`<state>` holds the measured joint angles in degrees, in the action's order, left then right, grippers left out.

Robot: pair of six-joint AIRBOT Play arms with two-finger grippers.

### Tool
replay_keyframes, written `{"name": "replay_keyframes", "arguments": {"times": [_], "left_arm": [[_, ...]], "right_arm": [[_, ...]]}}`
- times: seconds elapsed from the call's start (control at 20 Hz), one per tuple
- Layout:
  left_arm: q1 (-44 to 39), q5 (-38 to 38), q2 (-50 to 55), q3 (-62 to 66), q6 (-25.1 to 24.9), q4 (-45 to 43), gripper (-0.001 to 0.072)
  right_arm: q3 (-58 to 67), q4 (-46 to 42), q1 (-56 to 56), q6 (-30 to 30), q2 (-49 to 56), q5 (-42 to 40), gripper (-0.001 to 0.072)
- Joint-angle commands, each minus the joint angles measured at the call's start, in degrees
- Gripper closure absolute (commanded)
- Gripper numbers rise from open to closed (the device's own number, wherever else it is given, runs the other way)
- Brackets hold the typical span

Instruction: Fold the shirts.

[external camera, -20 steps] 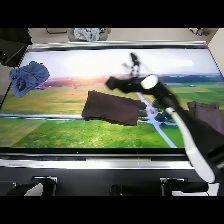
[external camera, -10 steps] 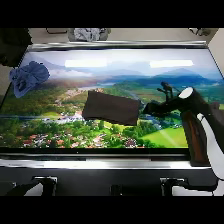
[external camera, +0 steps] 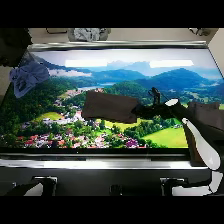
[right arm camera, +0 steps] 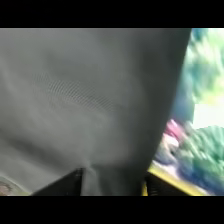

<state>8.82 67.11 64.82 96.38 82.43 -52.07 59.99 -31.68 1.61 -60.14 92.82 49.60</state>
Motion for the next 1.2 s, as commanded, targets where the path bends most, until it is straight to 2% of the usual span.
{"name": "replay_keyframes", "arguments": {"times": [0.0, 0.1, 0.15, 0.2, 0.35, 0.45, 0.55, 0.6, 0.75, 0.8, 1.15], "left_arm": [[0.02, 0.0, 0.0, 0.0, 0.07, -0.04, 0.0676], [0.02, -0.02, 0.02, 0.0, 0.07, -0.04, 0.0676], [0.02, 0.0, 0.02, 0.0, 0.07, -0.04, 0.0676], [0.02, 0.02, 0.0, 0.0, 0.07, -0.04, 0.0677], [0.02, 0.04, 0.0, 0.0, 0.04, -0.07, 0.0677], [0.02, 0.04, 0.0, 0.0, 0.04, -0.07, 0.0676], [0.02, 0.02, 0.0, 0.0, -0.13, -0.07, 0.0676], [0.02, 0.0, 0.07, 0.0, -0.15, -0.07, 0.0676], [0.02, 0.0, 0.11, 0.0, -0.87, -0.09, 0.0676], [0.02, 0.02, 0.11, 0.0, -1.77, -0.09, 0.0676], [0.02, 0.0, 0.11, 0.0, -2.97, -0.07, 0.0676]], "right_arm": [[2.36, 2.54, -1.44, 3.56, 0.39, 1.46, 0.0241], [2.29, 1.95, -1.22, 1.16, 0.5, 1.38, 0.0505], [2.32, 2.08, -1.09, 1.01, 0.83, 1.22, 0.053], [2.29, 2.05, -1.05, 1.03, 1.11, 1.46, 0.0678], [2.64, 2.58, -1.46, 3.3, 1.09, 1.73, 0.0676], [5.95, 2.49, -3.98, 6.71, -0.35, 4.94, 0.0676], [12.22, 1.81, -9.14, 7.13, -3.02, 9.88, 0.0676], [15.91, 0.28, -12.24, 5.38, -4.42, 12.76, 0.0676], [27.5, -9.79, -23.28, -4.9, -8.07, 21.9, 0.0675], [30.84, -11.23, -27.15, -5.95, -9.03, 24.63, 0.0675], [43.01, -11.67, -47.58, -14.19, -12.33, 33.11, 0.0674]]}}
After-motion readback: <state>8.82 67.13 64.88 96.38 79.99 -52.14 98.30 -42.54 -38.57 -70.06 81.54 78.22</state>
